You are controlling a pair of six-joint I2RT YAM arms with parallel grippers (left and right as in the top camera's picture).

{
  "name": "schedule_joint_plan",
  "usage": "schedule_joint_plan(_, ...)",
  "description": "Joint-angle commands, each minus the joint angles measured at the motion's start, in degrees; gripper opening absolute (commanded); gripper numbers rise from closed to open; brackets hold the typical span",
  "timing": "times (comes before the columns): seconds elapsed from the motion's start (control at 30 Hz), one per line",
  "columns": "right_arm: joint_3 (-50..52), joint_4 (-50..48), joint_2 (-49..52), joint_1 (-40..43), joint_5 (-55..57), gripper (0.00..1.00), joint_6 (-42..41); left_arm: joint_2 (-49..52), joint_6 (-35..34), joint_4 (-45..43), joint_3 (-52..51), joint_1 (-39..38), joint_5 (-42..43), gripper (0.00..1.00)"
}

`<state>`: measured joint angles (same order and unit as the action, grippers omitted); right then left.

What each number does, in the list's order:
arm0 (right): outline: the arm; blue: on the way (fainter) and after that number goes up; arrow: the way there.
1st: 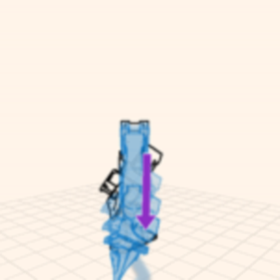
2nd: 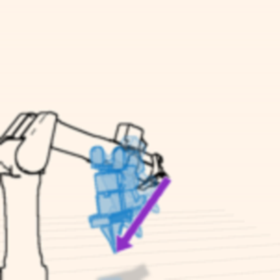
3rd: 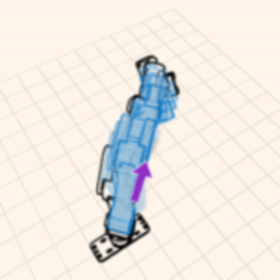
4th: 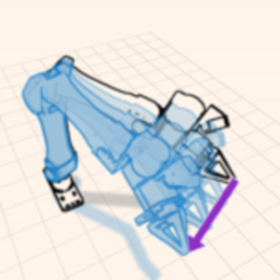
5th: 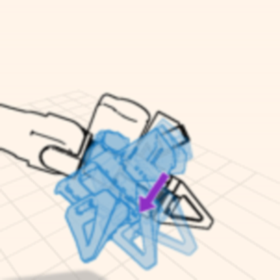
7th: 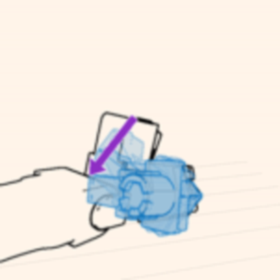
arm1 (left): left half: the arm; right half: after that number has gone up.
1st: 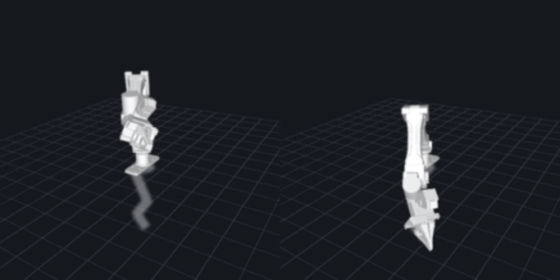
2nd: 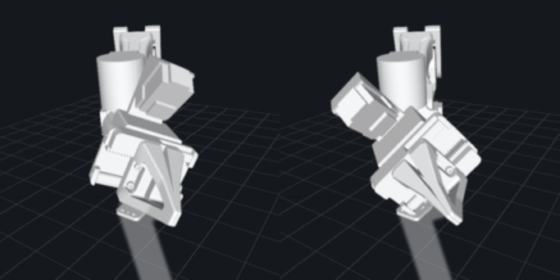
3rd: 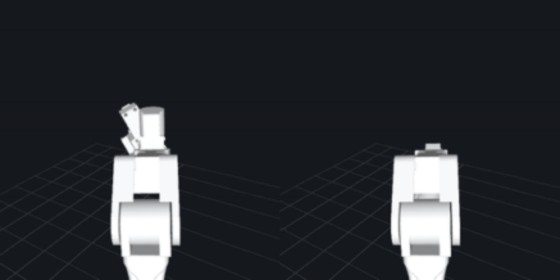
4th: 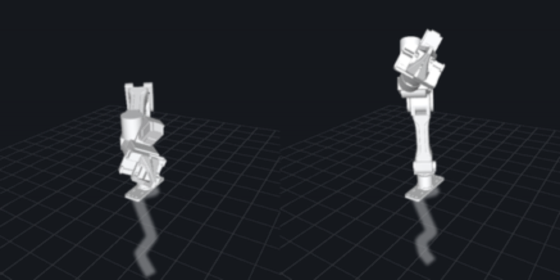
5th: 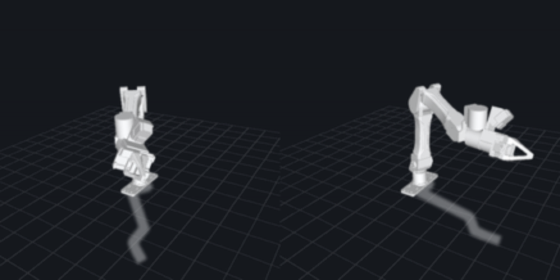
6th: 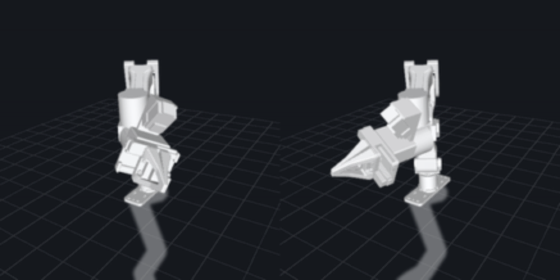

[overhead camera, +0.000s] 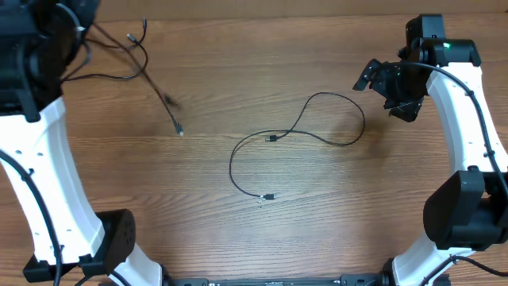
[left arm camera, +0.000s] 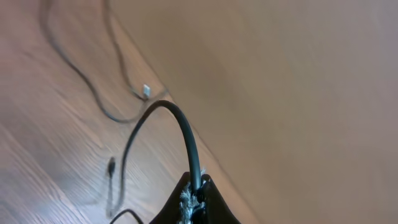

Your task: Untangle cables

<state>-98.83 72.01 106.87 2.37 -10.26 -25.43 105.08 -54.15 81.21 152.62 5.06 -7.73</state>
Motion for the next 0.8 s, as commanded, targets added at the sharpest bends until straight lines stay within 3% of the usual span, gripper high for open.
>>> schedule_joint_plan(0.0,0.2,-0.2,-1.3,0.1,0.2,1.00,0.0,2.6,-3.5,0.0,0.2,4.2,-2.8,0.04)
schedule_joint_plan(0.23,0.2,-0.2,-1.3,0.1,0.2,1.00,0.0,7.6,-10.7,0.9,0.1,12.8,-2.1,0.04)
schedule_joint_plan(0.4,0.2,-0.2,-1.3,0.1,0.2,1.00,0.0,11.9,-11.1,1.5,0.1,18.7,-2.9,0.05)
schedule_joint_plan(0.77,0.2,-0.2,-1.3,0.1,0.2,1.00,0.0,24.9,-0.3,1.3,0.1,26.2,-9.2,0.04)
